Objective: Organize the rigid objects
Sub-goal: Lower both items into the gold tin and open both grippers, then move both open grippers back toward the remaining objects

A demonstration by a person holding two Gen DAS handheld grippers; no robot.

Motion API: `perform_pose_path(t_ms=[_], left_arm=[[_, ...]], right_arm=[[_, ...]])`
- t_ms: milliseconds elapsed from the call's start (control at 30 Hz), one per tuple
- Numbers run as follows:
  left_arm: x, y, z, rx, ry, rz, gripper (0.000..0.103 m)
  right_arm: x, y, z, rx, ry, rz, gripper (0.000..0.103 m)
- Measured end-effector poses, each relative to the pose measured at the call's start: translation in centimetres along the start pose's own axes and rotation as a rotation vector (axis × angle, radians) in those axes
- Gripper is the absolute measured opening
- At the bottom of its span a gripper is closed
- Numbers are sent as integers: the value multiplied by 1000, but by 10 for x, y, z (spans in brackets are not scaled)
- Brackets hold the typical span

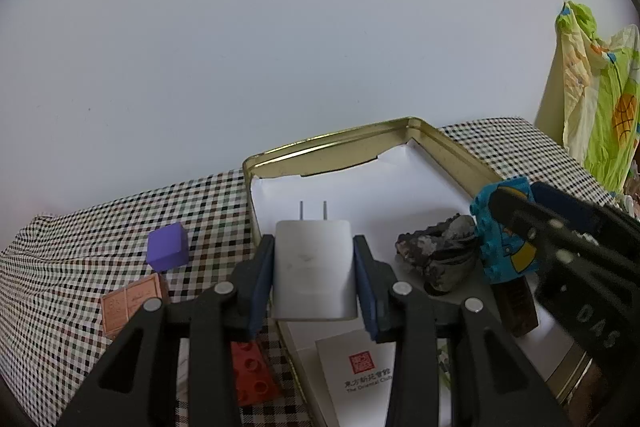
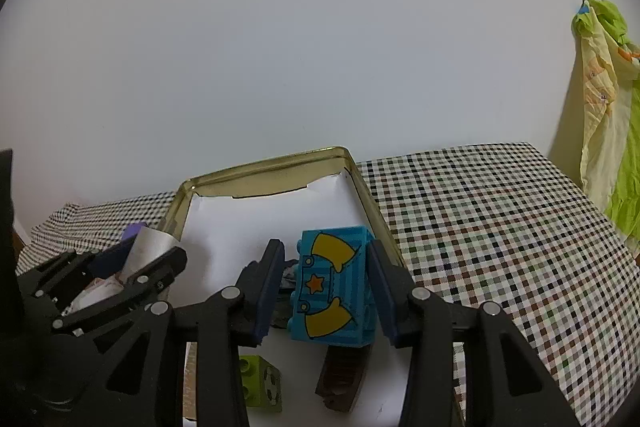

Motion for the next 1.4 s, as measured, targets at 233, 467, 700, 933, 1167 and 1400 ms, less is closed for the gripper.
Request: perform_pose_path(t_ms=[233, 467, 700, 933, 1167, 1400], left_arm=[[0, 0, 4, -26, -10, 5, 73], [-7, -4, 9, -55, -27, -48, 102], [-12, -7, 7, -67, 14, -73, 102], [-22, -10, 10, -42, -32, -115, 102], [-24, -8, 21, -73, -53, -112, 102], [-27, 0, 34, -83, -84, -97, 102]], right_arm=[[-19, -10, -14, 92, 8, -104, 73], [-21, -12, -22, 139, 7, -121, 73], [-21, -11, -24, 145, 16, -122, 73], [-16, -9, -23, 127, 35, -114, 74], [-16, -8, -23, 126, 44, -120, 74], [-18, -9, -19, 115, 56, -135, 74]])
Point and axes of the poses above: each gripper's, at about its wrist camera, not at the fingertips, and x roughly the way its jaws point, z to its left, y to its underside, the point moved 6 cm from there along x, roughly the way its jaws point, and after that the axes turned 2 degrees about -y, right-handed, at the moved point
